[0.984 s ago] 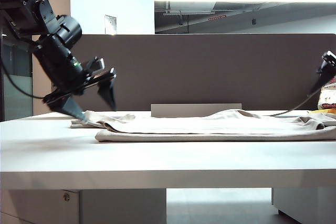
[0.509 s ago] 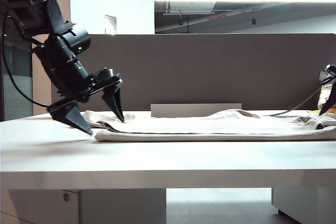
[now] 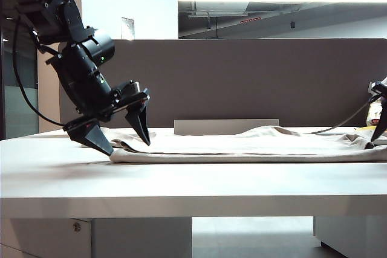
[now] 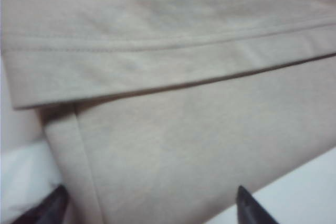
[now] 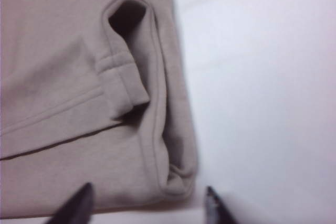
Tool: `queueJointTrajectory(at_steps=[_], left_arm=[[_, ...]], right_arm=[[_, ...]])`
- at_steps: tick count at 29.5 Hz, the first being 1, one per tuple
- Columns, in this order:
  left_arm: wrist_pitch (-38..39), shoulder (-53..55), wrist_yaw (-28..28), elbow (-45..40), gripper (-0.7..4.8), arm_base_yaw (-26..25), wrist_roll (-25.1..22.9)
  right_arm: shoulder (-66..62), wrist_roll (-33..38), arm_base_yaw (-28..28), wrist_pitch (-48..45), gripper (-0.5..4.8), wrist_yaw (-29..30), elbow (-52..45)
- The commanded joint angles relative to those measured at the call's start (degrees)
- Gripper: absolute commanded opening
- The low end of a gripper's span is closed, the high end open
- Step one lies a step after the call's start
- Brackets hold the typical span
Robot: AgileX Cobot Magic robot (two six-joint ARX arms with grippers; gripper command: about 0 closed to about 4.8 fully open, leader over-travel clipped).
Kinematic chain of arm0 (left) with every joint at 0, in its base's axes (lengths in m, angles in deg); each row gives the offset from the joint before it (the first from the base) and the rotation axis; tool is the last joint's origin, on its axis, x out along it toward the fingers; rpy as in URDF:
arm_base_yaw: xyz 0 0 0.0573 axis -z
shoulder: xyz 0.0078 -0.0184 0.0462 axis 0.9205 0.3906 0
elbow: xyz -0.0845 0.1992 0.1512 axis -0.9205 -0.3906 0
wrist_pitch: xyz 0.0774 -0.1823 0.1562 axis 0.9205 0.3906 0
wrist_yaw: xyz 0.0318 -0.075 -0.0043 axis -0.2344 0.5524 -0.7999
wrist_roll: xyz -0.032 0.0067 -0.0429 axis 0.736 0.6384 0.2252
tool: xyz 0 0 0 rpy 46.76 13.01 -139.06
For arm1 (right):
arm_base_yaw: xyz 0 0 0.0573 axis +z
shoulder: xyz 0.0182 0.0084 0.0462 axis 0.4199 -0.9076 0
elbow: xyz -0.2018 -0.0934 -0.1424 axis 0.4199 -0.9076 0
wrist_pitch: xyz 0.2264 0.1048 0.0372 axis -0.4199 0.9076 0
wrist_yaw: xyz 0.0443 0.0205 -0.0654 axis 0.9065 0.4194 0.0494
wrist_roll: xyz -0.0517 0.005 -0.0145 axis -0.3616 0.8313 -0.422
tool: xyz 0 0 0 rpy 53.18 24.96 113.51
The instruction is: Fold the bottom side of the T-shirt horizontally towards the center, about one-third of the way, then fold the sleeve back towards the center, creating a straight line along the edge of the T-shirt, and finally fold the bottom of the T-shirt up towards the top, creating a neat rectangle.
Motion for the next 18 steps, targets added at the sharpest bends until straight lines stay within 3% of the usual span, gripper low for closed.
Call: queueJointTrajectory(at_steps=[1,6,9,13,18], left_arm=[[-0.07,0.87,0.09,0.11,3.46,0.13,0.33],[0.22,1.57,0.07,0.09,3.26,0.13,0.28],[0.04,1.55,0.11,0.09,2.32,0.13,0.02],[0.33,1.55,0.46,0.09,1.8,0.11,-1.03],[0.35,1.55,0.48,0.09,1.76,0.11,-1.05]], right_arm=[[0.22,-0.5,0.13,-0.85,2.35,-0.68,0.13],[0.11,-0.66,0.2,-1.57,1.73,-1.62,0.13],[-0.39,-0.63,0.2,-1.92,1.05,-1.6,0.13],[-1.6,-0.61,0.42,-2.23,1.0,-1.4,0.13],[-3.32,-0.42,1.11,-2.19,0.8,-1.36,0.13]])
